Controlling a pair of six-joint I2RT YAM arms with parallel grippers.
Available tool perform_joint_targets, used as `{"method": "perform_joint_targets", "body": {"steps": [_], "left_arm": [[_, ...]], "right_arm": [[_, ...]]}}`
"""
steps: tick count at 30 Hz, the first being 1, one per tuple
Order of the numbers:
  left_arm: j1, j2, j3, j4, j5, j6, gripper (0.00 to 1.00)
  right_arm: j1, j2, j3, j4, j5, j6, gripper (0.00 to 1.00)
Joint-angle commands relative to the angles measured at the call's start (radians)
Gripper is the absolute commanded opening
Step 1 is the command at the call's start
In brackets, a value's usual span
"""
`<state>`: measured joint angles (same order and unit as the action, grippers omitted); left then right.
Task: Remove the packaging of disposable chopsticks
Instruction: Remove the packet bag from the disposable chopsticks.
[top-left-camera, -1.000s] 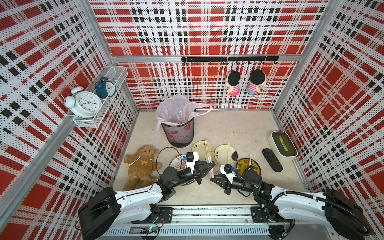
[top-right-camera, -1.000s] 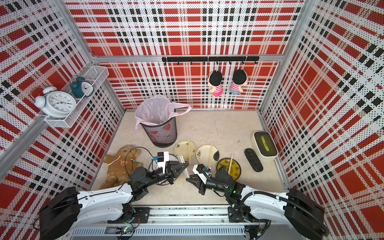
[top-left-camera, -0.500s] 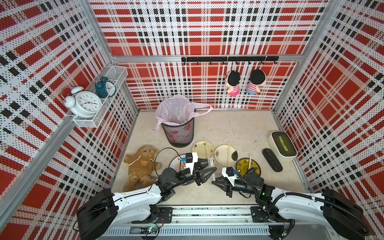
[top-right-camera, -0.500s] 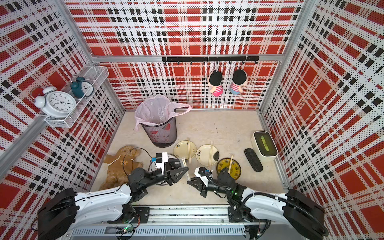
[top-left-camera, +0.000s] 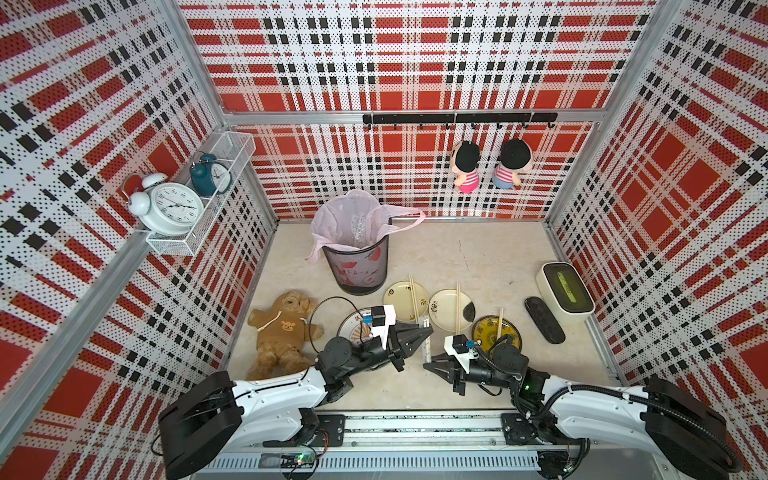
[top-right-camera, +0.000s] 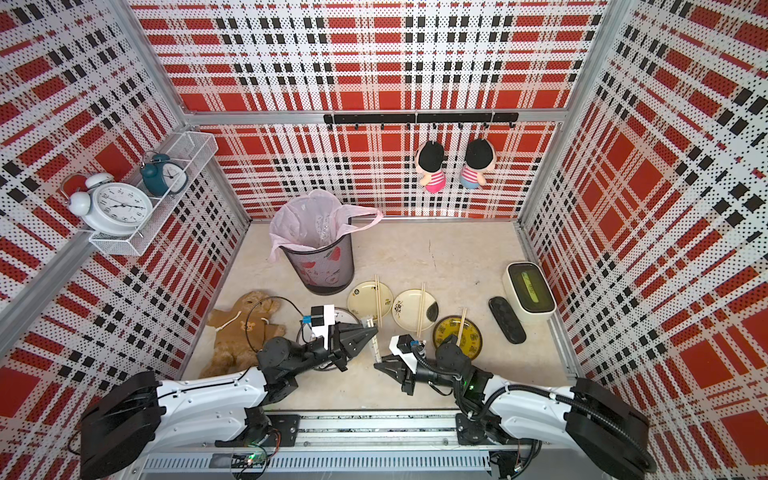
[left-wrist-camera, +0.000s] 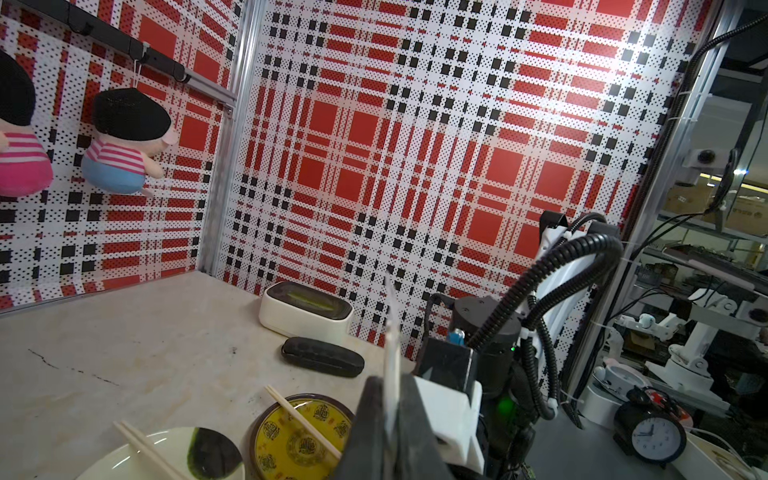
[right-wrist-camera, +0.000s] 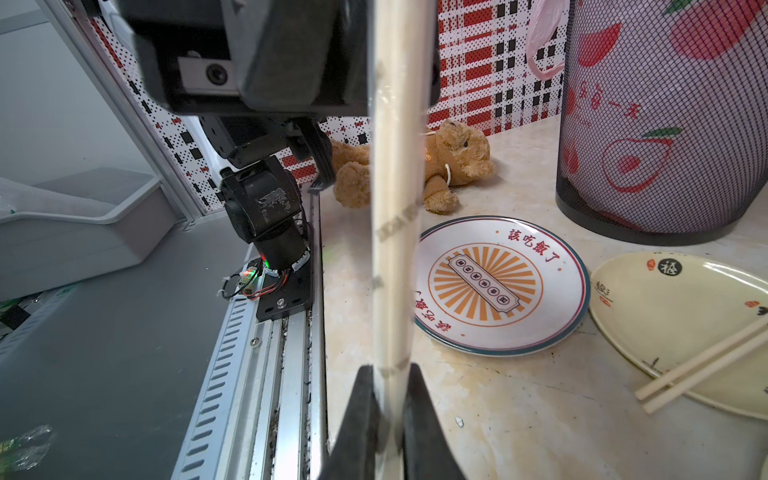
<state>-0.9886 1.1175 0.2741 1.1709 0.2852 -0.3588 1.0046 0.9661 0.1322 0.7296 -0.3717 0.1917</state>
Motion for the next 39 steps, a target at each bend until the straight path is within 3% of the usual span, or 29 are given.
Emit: {"method": "perform_joint_targets", "body": {"steps": [1, 20, 29, 39], "left_arm": [[-0.034, 0.045, -0.031, -0.04, -0.021, -0.004, 0.01], [-0.065, 0.167, -0.102, -0.045, -0.037, 0.0, 0.1], [-0.063, 0.195, -0.121, -0.012, -0.034, -0.005, 0.09], [-0.064, 0.177, -0.117, -0.029, -0.036, -0.005, 0.16]], "right_arm": [[-0.003, -0.091, 0.058, 0.078, 0.018, -0.077, 0.0], [-0.019, -0.125, 0.276, -0.068, -0.033, -0.175, 0.0], [-0.018, -0.131, 0.296, -0.089, -0.039, -0.174, 0.0], [-0.019, -0.169, 0.267, -0.123, -0.006, -0.18, 0.0]]}}
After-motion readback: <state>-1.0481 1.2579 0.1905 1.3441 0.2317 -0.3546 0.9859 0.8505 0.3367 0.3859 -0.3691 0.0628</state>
